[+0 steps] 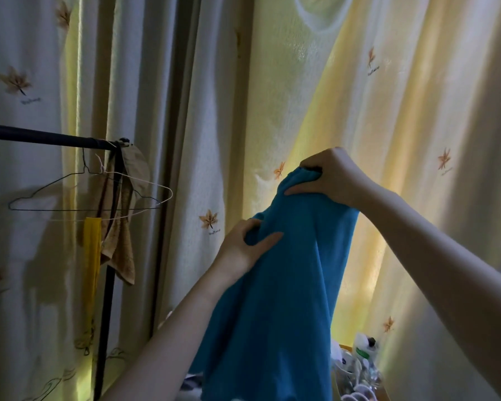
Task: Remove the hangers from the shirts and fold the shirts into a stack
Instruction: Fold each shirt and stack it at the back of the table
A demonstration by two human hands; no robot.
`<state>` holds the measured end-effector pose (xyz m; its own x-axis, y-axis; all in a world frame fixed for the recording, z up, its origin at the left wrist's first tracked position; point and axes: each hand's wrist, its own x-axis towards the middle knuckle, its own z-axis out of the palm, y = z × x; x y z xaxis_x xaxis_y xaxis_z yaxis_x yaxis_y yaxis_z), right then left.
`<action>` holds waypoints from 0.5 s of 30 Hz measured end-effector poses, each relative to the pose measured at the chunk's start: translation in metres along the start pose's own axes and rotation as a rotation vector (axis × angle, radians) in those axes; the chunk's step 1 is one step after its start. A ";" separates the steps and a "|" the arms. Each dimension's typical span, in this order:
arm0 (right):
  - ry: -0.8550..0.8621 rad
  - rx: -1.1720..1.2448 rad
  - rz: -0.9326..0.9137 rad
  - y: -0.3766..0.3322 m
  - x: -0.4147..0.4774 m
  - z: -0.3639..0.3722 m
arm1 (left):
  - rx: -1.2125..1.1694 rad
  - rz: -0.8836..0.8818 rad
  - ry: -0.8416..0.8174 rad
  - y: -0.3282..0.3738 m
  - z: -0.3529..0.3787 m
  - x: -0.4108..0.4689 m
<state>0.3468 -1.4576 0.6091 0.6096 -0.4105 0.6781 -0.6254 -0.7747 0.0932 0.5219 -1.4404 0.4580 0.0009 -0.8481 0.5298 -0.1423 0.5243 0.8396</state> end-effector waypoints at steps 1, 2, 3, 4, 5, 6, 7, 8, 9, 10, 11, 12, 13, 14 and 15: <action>0.009 -0.001 -0.013 0.002 -0.002 -0.002 | -0.031 0.009 -0.019 -0.005 0.001 -0.003; 0.019 -0.003 -0.020 0.005 -0.004 -0.005 | -0.042 0.020 -0.038 -0.009 0.002 -0.007; 0.031 -0.001 -0.017 0.009 -0.006 -0.007 | -0.018 0.023 -0.069 -0.016 0.002 -0.012; 0.043 0.004 -0.010 0.012 -0.008 -0.008 | -0.004 0.016 -0.118 -0.023 0.002 -0.018; 0.053 0.004 -0.005 0.016 -0.010 -0.009 | 0.015 -0.001 -0.177 -0.032 0.002 -0.023; 0.060 -0.007 -0.006 0.018 -0.011 -0.010 | 0.041 -0.029 -0.242 -0.039 0.002 -0.030; 0.070 -0.024 -0.006 0.021 -0.012 -0.011 | 0.089 -0.062 -0.292 -0.048 0.002 -0.036; 0.083 -0.036 -0.001 0.025 -0.013 -0.011 | 0.168 -0.080 -0.319 -0.055 0.003 -0.044; 0.098 -0.040 0.010 0.029 -0.013 -0.012 | 0.294 -0.081 -0.328 -0.065 0.006 -0.052; 0.110 -0.039 0.023 0.033 -0.014 -0.012 | 0.413 -0.080 -0.345 -0.074 0.009 -0.060; 0.115 -0.036 0.038 0.037 -0.015 -0.013 | 0.473 -0.098 -0.359 -0.086 0.012 -0.067; 0.114 -0.035 0.053 0.042 -0.016 -0.013 | 0.474 -0.122 -0.375 -0.096 0.016 -0.074; 0.113 -0.036 0.065 0.045 -0.017 -0.014 | 0.429 -0.137 -0.394 -0.105 0.020 -0.081; 0.113 -0.033 0.072 0.049 -0.018 -0.014 | 0.376 -0.113 -0.391 -0.111 0.021 -0.087; 0.118 -0.028 0.080 0.052 -0.019 -0.014 | 0.348 -0.063 -0.344 -0.118 0.022 -0.092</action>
<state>0.2961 -1.4832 0.6111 0.4970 -0.4097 0.7649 -0.6837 -0.7277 0.0545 0.5164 -1.4264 0.3076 -0.2989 -0.8839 0.3597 -0.4743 0.4647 0.7477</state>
